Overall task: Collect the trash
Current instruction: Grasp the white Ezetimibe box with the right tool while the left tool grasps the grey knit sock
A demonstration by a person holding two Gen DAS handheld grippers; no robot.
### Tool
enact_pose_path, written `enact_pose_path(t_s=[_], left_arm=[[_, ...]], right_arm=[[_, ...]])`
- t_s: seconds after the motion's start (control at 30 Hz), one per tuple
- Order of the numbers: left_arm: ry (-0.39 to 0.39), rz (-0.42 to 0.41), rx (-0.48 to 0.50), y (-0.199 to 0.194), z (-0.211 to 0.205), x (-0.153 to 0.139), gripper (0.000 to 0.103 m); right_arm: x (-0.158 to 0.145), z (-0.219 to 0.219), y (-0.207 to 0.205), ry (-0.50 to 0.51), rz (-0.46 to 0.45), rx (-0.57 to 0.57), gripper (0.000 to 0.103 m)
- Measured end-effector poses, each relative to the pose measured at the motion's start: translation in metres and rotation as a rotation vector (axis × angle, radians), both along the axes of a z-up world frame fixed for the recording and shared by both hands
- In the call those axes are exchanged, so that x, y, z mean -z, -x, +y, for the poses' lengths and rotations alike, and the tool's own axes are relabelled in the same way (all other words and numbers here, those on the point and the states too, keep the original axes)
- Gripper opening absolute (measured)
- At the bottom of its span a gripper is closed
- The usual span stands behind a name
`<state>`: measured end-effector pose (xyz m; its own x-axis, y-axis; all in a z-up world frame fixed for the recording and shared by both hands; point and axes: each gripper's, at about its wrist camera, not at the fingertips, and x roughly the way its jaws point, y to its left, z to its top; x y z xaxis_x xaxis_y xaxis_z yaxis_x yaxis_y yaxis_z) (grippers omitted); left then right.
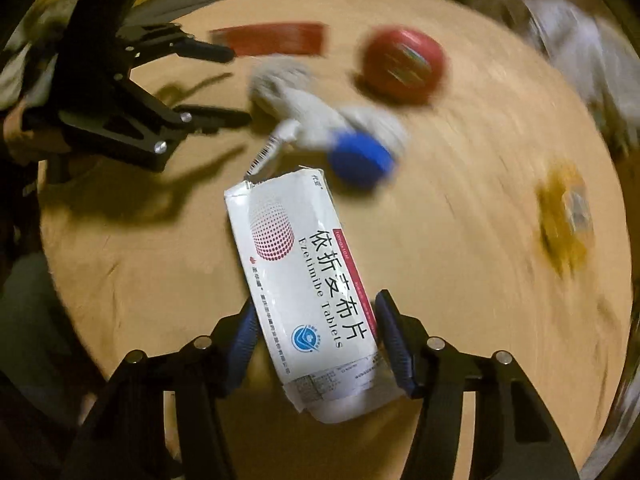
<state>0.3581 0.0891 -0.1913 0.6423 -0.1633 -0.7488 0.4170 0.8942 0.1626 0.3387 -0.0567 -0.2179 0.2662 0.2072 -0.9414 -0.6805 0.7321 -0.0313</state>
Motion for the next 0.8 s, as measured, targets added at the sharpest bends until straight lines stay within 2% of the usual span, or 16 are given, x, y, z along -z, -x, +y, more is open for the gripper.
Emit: enact_pose_path(t_s=[0.1, 0.17, 0.33, 0.47, 0.57, 0.7, 0.8], left_arm=[[-0.033, -0.02, 0.063, -0.008, -0.01, -0.002, 0.084], [-0.039, -0.018, 0.09, -0.013, -0.015, -0.001, 0.084], [-0.062, 0.017, 0.133, -0.029, -0.024, 0.011, 0.084], [-0.014, 0.029, 0.136, -0.03, -0.023, 0.009, 0.06], [0.007, 0.03, 0.118, -0.03, -0.022, 0.009, 0.051], [0.021, 0.024, 0.08, -0.024, -0.02, 0.009, 0.046], [0.034, 0.021, 0.049, -0.014, -0.017, 0.009, 0.044]], right_arm=[[-0.007, -0.031, 0.008, 0.003, 0.056, 0.057, 0.059], [-0.007, -0.046, 0.016, 0.04, 0.061, 0.063, 0.06], [-0.005, -0.049, 0.026, 0.052, 0.061, 0.028, 0.064], [-0.001, -0.034, 0.023, 0.077, 0.047, -0.016, 0.065], [0.002, -0.025, 0.017, 0.11, 0.044, -0.043, 0.065], [0.009, -0.013, 0.015, 0.14, 0.041, -0.045, 0.064], [0.012, -0.008, 0.019, 0.163, -0.003, -0.042, 0.056]])
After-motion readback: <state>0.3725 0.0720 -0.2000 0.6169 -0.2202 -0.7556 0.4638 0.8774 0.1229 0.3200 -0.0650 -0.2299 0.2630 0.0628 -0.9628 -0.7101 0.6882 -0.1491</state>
